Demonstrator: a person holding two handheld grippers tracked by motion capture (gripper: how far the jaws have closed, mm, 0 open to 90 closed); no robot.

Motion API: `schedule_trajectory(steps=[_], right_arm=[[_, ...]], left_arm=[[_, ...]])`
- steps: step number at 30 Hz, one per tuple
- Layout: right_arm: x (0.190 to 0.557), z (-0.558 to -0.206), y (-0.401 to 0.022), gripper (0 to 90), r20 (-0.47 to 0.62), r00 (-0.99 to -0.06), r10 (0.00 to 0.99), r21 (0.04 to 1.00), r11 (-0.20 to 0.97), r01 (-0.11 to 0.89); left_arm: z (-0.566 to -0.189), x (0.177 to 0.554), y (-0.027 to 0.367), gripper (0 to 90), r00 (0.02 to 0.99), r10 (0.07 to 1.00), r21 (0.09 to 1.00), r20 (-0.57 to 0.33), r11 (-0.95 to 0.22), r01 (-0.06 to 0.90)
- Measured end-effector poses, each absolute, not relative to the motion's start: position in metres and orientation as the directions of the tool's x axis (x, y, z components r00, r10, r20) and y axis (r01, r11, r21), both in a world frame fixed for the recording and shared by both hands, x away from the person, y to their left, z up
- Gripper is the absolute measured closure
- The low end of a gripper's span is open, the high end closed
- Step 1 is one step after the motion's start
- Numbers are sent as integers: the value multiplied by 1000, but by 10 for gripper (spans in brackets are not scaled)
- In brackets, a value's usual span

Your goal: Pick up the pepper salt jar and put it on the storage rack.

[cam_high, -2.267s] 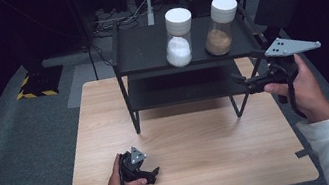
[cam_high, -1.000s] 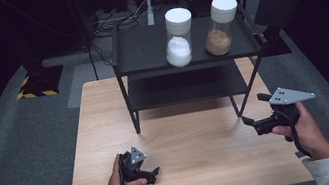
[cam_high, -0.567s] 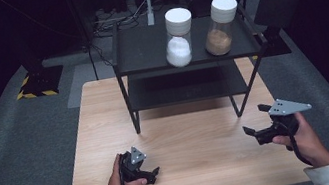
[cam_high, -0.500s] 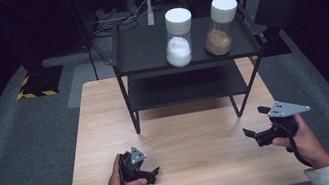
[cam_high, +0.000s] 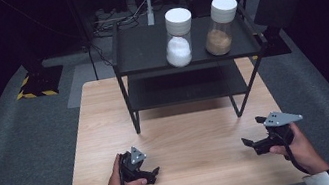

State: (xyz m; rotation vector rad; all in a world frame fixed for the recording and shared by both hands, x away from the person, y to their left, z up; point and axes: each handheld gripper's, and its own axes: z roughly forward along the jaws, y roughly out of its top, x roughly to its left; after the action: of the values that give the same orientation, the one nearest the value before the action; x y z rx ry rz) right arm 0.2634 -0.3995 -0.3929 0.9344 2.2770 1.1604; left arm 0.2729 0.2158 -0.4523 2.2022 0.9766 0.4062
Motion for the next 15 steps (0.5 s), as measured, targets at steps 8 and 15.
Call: schedule_trajectory(steps=[8,15], right_arm=[[266,-409,-400,18,-61,-682,729,793,451,410],[271,-424,-398,23,-72,-679,731,759,482,438]], left_arm=[[-452,273,216,1,669,743,697,8,-484,530],[-452,273,216,1,669,743,697,8,-484,529]])
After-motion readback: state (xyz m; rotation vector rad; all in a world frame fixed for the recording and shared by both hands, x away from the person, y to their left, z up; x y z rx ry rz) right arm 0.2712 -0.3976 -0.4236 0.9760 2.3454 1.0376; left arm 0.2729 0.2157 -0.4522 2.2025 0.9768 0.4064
